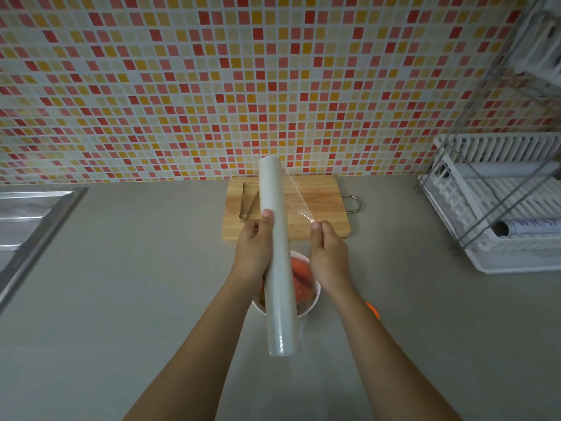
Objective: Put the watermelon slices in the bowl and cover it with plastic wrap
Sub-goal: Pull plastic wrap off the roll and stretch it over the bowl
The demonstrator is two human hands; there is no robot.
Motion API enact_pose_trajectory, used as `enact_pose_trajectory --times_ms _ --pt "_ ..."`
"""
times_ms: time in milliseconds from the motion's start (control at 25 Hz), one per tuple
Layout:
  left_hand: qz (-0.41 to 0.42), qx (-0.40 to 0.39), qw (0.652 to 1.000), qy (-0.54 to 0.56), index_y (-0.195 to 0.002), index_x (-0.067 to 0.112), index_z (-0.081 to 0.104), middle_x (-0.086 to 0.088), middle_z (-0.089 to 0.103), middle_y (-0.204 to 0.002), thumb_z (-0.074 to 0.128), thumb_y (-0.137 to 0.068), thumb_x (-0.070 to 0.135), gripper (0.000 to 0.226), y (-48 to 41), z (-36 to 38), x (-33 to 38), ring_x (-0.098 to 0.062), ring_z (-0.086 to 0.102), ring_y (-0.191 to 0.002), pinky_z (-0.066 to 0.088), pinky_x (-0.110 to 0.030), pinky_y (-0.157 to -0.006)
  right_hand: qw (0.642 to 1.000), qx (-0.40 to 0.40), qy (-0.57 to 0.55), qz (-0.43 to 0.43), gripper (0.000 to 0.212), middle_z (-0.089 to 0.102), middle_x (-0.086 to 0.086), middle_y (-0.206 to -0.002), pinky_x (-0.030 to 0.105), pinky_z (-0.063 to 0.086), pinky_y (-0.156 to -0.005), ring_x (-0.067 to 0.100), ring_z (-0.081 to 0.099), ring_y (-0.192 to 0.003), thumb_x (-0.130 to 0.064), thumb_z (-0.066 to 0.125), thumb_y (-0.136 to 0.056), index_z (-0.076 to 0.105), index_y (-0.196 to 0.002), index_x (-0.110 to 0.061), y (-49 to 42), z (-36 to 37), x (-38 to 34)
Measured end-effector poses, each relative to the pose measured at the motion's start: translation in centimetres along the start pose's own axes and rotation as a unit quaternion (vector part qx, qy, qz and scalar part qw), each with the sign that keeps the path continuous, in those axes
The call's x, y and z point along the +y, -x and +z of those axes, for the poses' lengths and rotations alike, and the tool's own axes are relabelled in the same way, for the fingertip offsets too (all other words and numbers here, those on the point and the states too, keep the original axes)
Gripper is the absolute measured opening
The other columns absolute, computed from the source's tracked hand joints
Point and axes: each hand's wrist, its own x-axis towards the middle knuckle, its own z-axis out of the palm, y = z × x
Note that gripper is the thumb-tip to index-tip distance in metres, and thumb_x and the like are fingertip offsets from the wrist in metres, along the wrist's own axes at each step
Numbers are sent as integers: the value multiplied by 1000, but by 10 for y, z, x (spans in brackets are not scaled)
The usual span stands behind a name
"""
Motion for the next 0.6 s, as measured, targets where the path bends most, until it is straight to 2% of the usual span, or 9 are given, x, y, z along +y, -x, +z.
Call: enact_pose_trajectory --times_ms 80,120,200,280,360,400,520,600 --pt "-36 -25 998 40 -99 10 61 -15 72 -84 38 -95 53 50 2 1 -2 -24 69 -74 57 -38 -70 1000 -8 5 7 36 40 -3 -52 17 29 -46 8 40 -49 -23 37 -98 33 -62 -23 2 -3 5" --pt "-51 -22 998 41 -104 8 60 -16 72 -86 35 -96 53 51 3 4 -4 -24 68 -77 57 -39 -73 1000 -14 8 12 37 40 -3 -52 23 28 -48 9 39 -49 -23 37 -98 32 -62 -23 3 -4 8" --pt "-60 -5 998 -36 -115 8 52 -11 66 -100 31 -95 55 56 4 12 -7 -24 64 -90 51 -41 -82 999 -28 12 27 36 40 -3 -53 32 24 -53 10 39 -50 -23 36 -98 32 -62 -23 4 -6 14" --pt "-37 -8 993 -108 -112 13 44 0 60 -98 47 -87 61 55 7 18 -10 -16 61 -88 47 -34 -73 998 -40 17 41 31 44 -1 -57 32 23 -55 15 40 -54 -24 36 -98 37 -67 -19 5 -8 21" --pt "-22 -18 990 -136 -106 15 39 2 58 -93 70 -75 53 58 7 21 -12 -12 61 -82 48 -30 -64 997 -52 28 49 27 48 -1 -60 32 24 -55 19 44 -59 -25 36 -98 42 -74 -15 6 -10 32" --pt "-15 -14 988 -151 -104 17 39 2 58 -91 72 -74 49 55 5 21 -13 -12 61 -81 48 -30 -62 997 -56 31 52 28 48 -1 -59 31 24 -55 20 45 -60 -26 36 -98 43 -74 -14 6 -11 37" --pt "-32 -21 985 -166 -102 22 49 0 62 -92 64 -80 51 39 1 15 -16 -20 63 -83 53 -35 -70 996 -62 42 50 31 47 -3 -58 32 22 -52 19 45 -57 -27 36 -98 41 -70 -15 4 -15 49" --pt "-53 -45 985 -161 -110 25 54 -3 64 -100 56 -84 53 39 2 14 -21 -22 64 -88 55 -40 -77 996 -63 43 53 33 46 -3 -57 27 25 -48 13 45 -55 -27 37 -98 39 -66 -17 0 -17 56"
